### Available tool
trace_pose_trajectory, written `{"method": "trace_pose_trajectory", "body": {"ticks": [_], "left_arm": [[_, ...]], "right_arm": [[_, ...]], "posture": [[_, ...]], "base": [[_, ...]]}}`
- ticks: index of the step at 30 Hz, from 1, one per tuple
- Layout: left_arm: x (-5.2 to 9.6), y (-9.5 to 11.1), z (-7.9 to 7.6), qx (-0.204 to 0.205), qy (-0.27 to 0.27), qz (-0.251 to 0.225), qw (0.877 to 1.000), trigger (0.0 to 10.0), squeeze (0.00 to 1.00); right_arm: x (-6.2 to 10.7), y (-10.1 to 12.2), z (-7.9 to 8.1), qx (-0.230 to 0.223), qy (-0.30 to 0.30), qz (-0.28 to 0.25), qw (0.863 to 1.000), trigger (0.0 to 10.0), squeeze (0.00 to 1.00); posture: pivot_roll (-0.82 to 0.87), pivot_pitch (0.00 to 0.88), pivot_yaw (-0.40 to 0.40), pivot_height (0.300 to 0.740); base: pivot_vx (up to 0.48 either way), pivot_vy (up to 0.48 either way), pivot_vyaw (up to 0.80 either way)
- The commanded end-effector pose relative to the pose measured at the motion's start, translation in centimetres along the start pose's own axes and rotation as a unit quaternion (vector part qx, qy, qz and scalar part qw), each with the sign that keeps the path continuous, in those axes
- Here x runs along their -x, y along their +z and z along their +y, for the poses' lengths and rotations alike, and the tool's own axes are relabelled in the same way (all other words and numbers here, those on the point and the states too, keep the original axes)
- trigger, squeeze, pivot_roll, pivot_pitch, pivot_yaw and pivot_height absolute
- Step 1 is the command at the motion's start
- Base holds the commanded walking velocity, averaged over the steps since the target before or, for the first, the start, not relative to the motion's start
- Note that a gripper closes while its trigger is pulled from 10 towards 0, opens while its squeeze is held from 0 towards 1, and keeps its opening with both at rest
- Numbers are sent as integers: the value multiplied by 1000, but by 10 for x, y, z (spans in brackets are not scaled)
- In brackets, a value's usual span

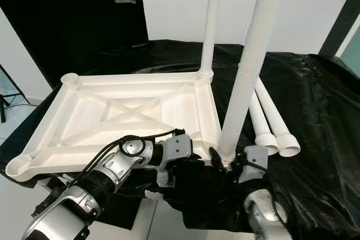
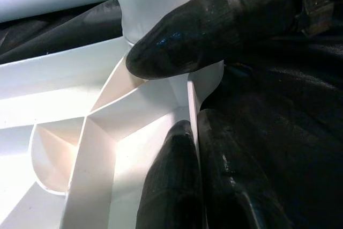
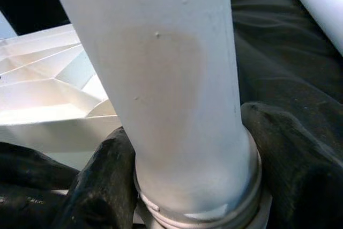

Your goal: Building children table

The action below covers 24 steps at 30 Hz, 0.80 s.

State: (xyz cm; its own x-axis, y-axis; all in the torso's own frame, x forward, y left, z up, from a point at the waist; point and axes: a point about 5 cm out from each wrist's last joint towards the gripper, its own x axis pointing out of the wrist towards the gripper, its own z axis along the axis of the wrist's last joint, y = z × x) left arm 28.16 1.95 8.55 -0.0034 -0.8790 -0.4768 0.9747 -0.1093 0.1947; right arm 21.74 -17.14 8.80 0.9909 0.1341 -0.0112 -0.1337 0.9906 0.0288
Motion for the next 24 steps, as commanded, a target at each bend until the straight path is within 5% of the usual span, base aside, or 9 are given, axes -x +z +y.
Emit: {"method": "trace_pose_trajectory", "body": {"ticks": [1, 7, 8, 9, 12, 13, 18, 19, 24], "left_arm": [[-3, -53, -40, 91, -74, 83, 990, 10000, 0], [-4, -52, -39, 89, -75, 83, 990, 10000, 0], [-5, -51, -39, 89, -75, 82, 990, 10000, 0], [-5, -51, -39, 89, -75, 82, 990, 10000, 0], [-5, -51, -39, 89, -75, 81, 990, 10000, 0], [-5, -51, -39, 90, -75, 81, 990, 10000, 0], [-6, -52, -41, 92, -74, 81, 990, 10000, 0], [-7, -52, -41, 93, -74, 80, 990, 10000, 0], [-7, -51, -40, 95, -71, 77, 990, 10000, 0]], "right_arm": [[7, 2, -42, 5, -158, -2, 987, 0, 0], [3, 0, -41, 2, -153, 10, 988, 0, 0], [2, -1, -37, 6, -140, 11, 990, 8314, 0], [-1, 0, -33, 7, -123, 9, 992, 10000, 0], [-2, 1, -30, 6, -112, 7, 994, 10000, 0], [-5, 3, -26, 4, -84, 2, 996, 10000, 1000], [-11, 5, -18, 15, 6, -1, 1000, 10000, 1000], [-11, 5, -20, 26, 32, 2, 999, 10000, 0], [-11, 2, -25, 36, 87, 13, 995, 10000, 0]], "posture": [[161, 0, -4, 740], [161, 0, -6, 740], [159, 0, -5, 740], [159, 0, -6, 740], [158, 0, -7, 740], [158, 0, -8, 740], [156, 0, -17, 740], [158, 0, -21, 740], [161, 0, -23, 740]], "base": [[0, 0, 0], [0, 0, 0], [0, 0, 0], [0, 0, 0], [0, 0, 0], [0, 0, 0], [0, 0, 0], [0, 0, 0], [0, 0, 0]]}}
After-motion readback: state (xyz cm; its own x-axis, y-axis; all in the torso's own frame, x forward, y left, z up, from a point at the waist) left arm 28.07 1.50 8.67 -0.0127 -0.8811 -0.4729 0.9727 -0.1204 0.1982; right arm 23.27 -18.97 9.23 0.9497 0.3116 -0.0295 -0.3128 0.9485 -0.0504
